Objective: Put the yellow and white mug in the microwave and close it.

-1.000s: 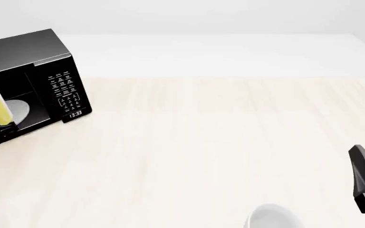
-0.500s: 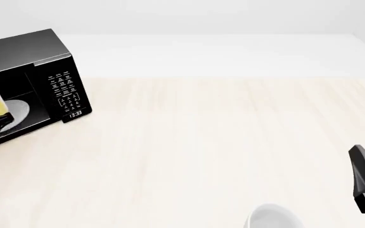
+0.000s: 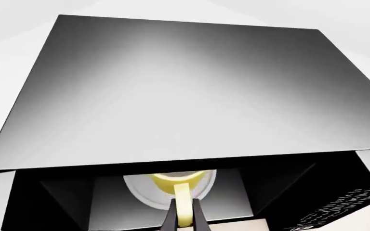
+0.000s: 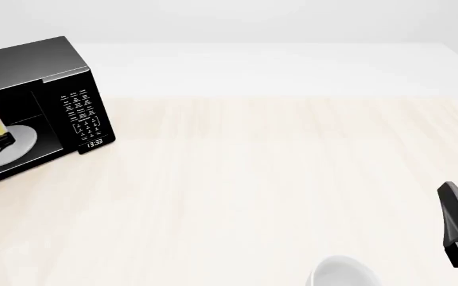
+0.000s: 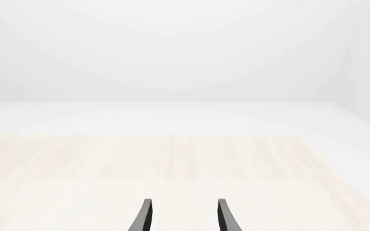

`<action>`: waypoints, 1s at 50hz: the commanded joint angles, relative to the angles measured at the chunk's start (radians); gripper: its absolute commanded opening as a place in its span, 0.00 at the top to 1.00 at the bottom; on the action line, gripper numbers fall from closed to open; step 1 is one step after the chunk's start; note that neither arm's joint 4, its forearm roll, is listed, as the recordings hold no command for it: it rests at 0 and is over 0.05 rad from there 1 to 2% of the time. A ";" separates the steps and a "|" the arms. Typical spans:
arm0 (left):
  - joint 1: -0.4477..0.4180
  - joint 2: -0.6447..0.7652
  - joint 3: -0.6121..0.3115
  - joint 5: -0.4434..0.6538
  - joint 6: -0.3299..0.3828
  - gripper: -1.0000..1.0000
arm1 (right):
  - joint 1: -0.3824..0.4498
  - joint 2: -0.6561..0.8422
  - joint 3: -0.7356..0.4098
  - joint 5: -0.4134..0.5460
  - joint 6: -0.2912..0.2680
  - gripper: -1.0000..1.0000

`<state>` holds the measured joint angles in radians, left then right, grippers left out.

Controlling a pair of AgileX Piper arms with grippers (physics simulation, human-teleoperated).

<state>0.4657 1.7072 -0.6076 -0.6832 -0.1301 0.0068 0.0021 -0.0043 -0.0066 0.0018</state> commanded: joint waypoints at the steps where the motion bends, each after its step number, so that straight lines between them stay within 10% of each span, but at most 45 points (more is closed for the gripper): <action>1: 0.017 0.050 -0.054 0.000 0.010 1.00 | 0.000 0.000 0.000 0.000 0.000 0.00; 50: 0.020 0.153 -0.098 0.004 0.029 1.00 | 0.000 0.000 0.000 0.000 0.000 0.00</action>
<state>0.4863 1.8489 -0.6931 -0.6833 -0.1051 0.0068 0.0021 -0.0043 -0.0066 0.0018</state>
